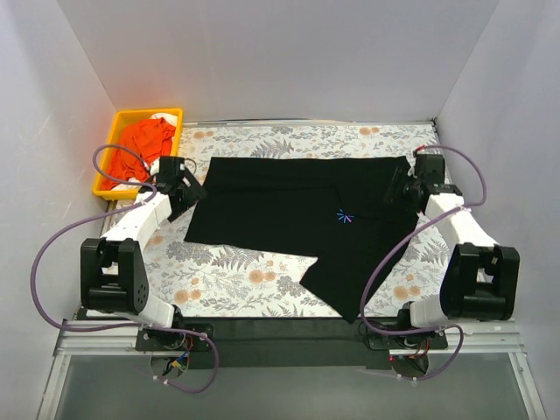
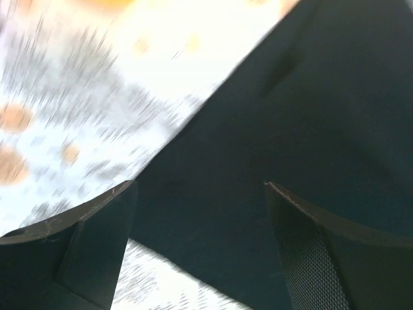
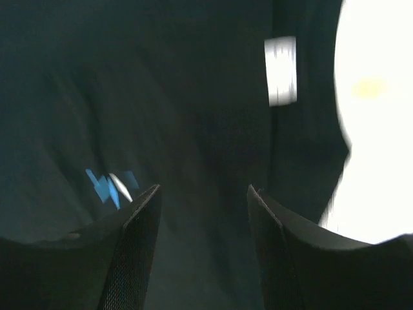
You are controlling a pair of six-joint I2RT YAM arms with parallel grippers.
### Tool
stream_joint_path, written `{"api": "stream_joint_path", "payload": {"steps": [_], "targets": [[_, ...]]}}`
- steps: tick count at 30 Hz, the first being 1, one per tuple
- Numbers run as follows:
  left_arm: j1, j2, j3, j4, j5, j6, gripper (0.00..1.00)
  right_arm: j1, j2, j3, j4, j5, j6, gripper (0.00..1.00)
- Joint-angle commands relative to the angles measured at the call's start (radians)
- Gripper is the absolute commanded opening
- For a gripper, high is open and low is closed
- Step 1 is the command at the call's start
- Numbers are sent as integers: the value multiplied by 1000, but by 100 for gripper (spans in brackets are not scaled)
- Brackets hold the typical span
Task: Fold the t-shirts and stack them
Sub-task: Fold the tshirt
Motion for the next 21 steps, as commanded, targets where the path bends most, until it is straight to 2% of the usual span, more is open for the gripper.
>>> {"api": "stream_joint_path", "payload": {"steps": [1,7,14,21], "targets": [[1,-70,-118,-69,-51,-5,74,12,-109,-113,-151,91,9,52],[1,-106,-265,-45,-36,-23,68,14,-268,-270,-236,113,3,52],[1,-45,-279,9,-44,-20,64,14,-302,-338,-259,88,4,52],[1,-8,-288,21,-9,-14,48,14,-299,-345,-273,93,-5,52]]}}
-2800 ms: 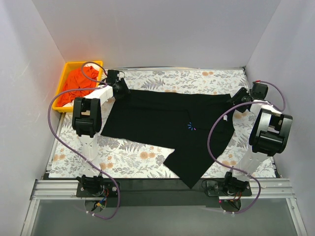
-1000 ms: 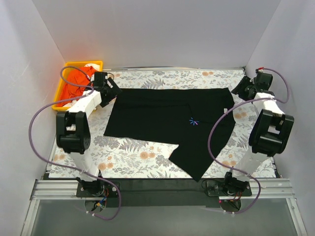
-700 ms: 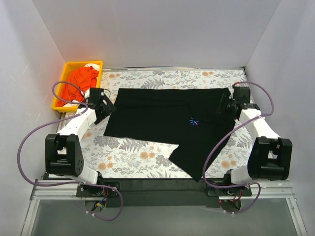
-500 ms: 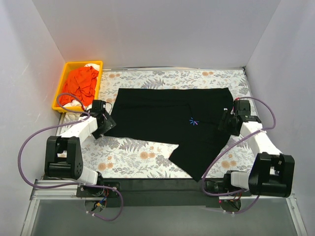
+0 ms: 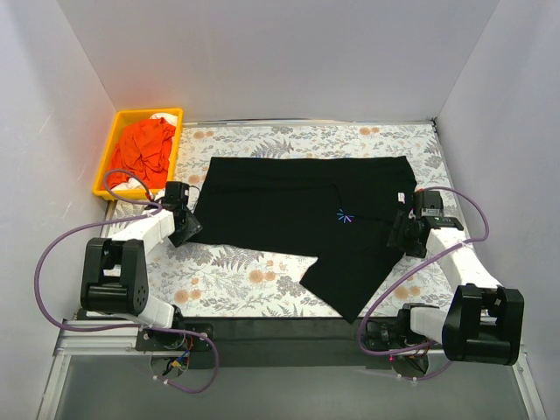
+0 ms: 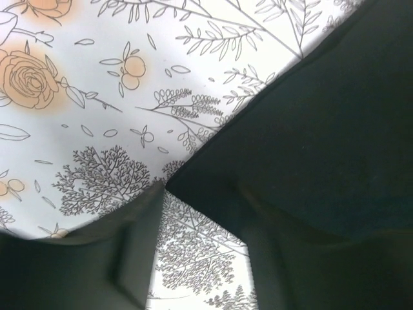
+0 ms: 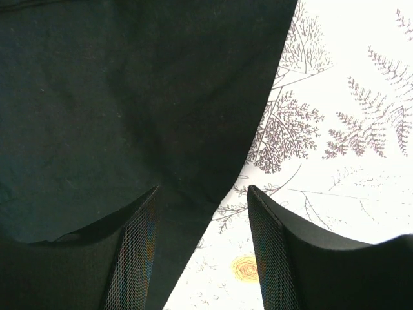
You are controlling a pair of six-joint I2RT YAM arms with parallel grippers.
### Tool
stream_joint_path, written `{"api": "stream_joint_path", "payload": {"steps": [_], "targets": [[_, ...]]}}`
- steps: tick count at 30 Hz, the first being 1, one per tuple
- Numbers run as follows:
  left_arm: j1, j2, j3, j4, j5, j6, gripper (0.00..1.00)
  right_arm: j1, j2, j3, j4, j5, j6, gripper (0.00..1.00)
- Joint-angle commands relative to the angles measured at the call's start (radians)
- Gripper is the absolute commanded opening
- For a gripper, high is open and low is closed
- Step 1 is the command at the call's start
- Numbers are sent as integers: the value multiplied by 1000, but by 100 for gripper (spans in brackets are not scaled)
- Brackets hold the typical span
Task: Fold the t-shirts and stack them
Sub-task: Fold the tshirt
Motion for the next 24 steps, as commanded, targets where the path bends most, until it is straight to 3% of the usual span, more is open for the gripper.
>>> {"api": "stream_joint_path", "payload": {"steps": [1,9,15,24], "targets": [[0,20,-11,27,24,-5,41,-2,-6,-5,-16,6,-5,52],[0,-5,-22,30,42,2,1,-2,16,-20,-48,0,-2,52],[0,-45,-18,12,36,8,0,-2,33,-42,-45,-34,9,51],[0,-77,-13,-17,2,-5,0,-2,73,-62,-47,-65,13,40]]}}
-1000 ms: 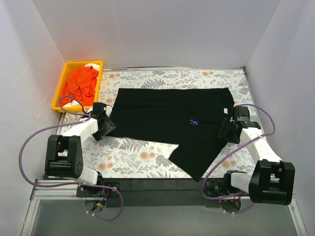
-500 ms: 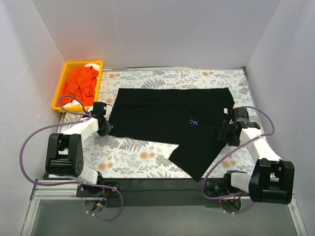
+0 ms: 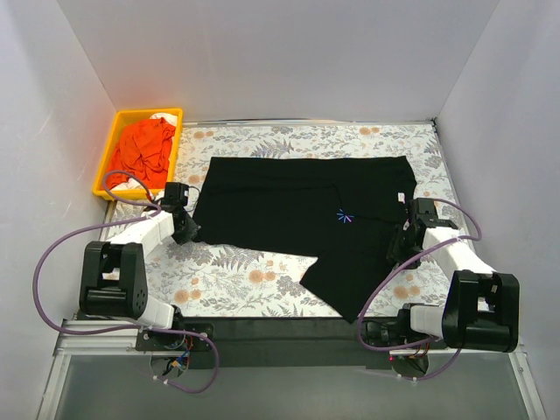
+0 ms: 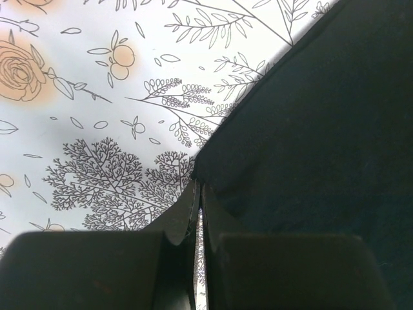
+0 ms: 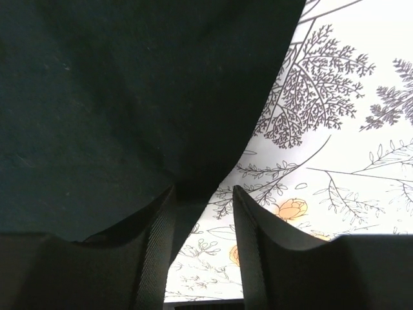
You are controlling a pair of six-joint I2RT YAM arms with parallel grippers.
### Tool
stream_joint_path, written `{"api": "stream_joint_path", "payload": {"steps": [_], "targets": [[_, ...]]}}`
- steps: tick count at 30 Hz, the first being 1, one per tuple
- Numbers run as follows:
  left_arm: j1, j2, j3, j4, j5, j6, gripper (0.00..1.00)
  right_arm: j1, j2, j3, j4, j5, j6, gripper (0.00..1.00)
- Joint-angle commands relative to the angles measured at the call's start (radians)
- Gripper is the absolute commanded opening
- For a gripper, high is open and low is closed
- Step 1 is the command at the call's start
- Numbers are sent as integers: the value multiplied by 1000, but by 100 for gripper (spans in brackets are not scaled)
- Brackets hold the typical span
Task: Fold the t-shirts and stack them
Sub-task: Fold the tshirt
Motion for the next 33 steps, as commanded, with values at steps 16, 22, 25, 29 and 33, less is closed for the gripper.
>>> {"api": "stream_joint_path", "payload": {"steps": [16,22,25,29,33], "targets": [[1,-51,26,-34,-45,12,0,-2,28,8,-8,8,-4,1],[1,-71,75,-86,-45,26,0,-3,-22,96,-75,28,-9,1],[1,-65,125,-107,-39,30,0,-8,-13,147,-105,45,-16,1],[1,-37,185,-114,-34,41,0,-28,14,231,-117,51,-27,1],[1,29,262,-120,-22,43,0,-37,68,302,-115,48,-33,1]]}}
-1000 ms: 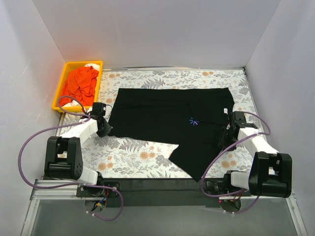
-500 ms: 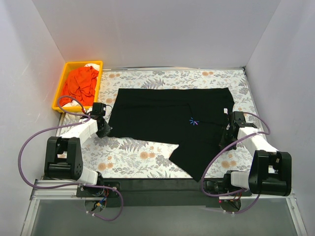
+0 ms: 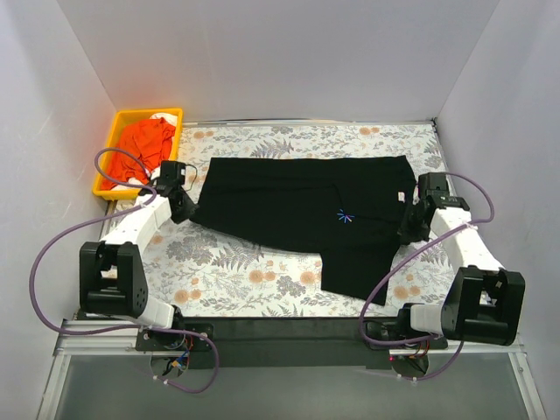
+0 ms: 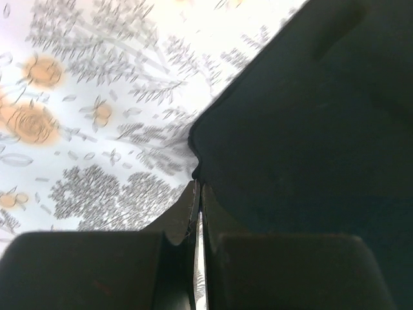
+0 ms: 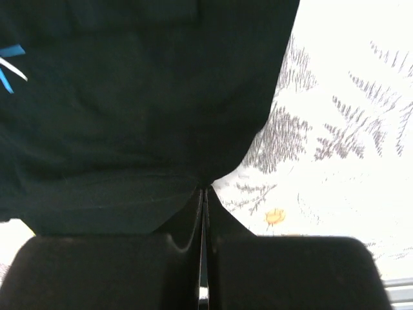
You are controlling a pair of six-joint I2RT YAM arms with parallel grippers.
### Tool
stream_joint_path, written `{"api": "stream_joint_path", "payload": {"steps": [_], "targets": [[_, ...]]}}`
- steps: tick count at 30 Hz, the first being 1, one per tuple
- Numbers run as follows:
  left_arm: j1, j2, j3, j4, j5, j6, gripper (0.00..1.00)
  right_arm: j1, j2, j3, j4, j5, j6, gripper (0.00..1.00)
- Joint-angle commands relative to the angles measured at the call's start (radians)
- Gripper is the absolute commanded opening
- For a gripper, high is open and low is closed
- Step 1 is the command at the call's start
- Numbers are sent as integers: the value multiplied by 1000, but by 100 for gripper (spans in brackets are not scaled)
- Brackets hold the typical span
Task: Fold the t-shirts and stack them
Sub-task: Fold the tshirt
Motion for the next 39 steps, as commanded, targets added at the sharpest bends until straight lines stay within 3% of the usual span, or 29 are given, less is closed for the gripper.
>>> {"api": "stream_joint_path", "payload": {"steps": [1,17,26,39], "targets": [[1,58,98,-14,6,14,0,-13,58,80,-18,16,-20,1],[24,342,415,-10,29,-1,0,-56,314,355,-3,27,-41,1],[24,451,472,18,18,-6,0,-56,439,425,11,27,-44,1],[24,465,459,94,-9,-4,0,-56,500,479,31,24,-51,1]]}}
